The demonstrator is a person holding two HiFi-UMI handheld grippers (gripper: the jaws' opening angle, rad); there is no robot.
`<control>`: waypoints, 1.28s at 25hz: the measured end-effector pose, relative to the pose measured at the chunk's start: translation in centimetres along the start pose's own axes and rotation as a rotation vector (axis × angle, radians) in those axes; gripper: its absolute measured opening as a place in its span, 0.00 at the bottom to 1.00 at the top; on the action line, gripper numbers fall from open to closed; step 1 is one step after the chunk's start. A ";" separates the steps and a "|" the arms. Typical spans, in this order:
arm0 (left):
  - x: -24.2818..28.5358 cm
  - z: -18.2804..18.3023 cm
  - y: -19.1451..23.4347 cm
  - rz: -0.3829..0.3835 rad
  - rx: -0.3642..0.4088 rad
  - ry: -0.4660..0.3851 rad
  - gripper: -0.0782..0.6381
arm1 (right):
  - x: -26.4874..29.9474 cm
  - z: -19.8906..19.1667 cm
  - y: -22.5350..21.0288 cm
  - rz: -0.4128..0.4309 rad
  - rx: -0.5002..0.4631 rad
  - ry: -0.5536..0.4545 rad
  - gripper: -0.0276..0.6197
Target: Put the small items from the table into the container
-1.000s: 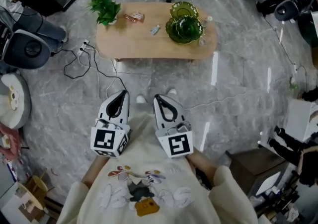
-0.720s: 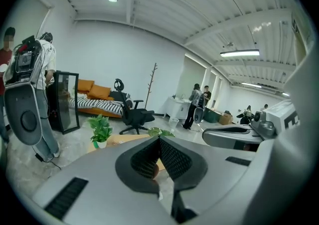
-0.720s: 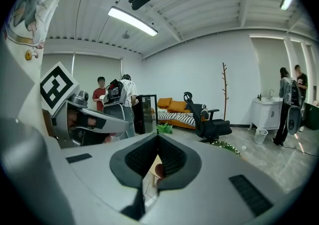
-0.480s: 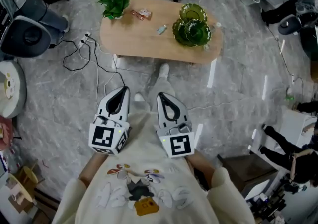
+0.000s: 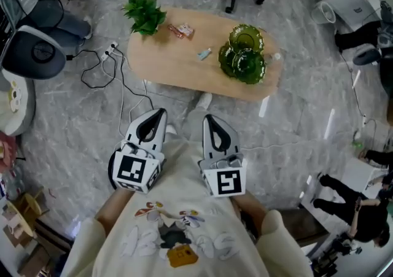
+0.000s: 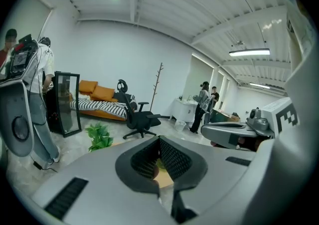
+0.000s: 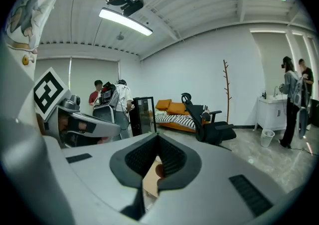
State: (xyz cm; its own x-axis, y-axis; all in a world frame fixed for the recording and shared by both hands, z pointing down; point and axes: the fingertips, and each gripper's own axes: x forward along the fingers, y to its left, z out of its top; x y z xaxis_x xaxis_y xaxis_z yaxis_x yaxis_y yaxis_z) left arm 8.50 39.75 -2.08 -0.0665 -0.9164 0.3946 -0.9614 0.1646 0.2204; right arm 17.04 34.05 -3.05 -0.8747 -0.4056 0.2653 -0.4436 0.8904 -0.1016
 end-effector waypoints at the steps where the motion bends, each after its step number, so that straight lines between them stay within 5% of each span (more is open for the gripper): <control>1: 1.0 0.7 -0.1 0.002 0.003 0.000 0.12 | 0.9 0.1 -0.8 0.014 0.004 0.010 0.05; 14: 12.8 3.5 0.0 0.099 -0.004 0.090 0.12 | 9.4 2.7 -11.3 0.153 0.040 0.025 0.05; 25: 18.8 1.6 -1.0 0.017 0.046 0.211 0.12 | 13.1 -0.4 -13.9 0.197 0.086 0.118 0.05; 32: 22.9 0.5 1.4 0.009 0.035 0.239 0.12 | 15.8 -2.7 -14.6 0.147 0.114 0.165 0.05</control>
State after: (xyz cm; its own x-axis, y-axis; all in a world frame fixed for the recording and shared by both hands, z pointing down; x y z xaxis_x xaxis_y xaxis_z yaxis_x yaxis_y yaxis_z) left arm 5.54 18.78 6.86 -0.0141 -0.8018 0.5975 -0.9701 0.1558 0.1862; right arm 10.21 15.16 5.20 -0.8920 -0.2255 0.3917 -0.3409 0.9047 -0.2557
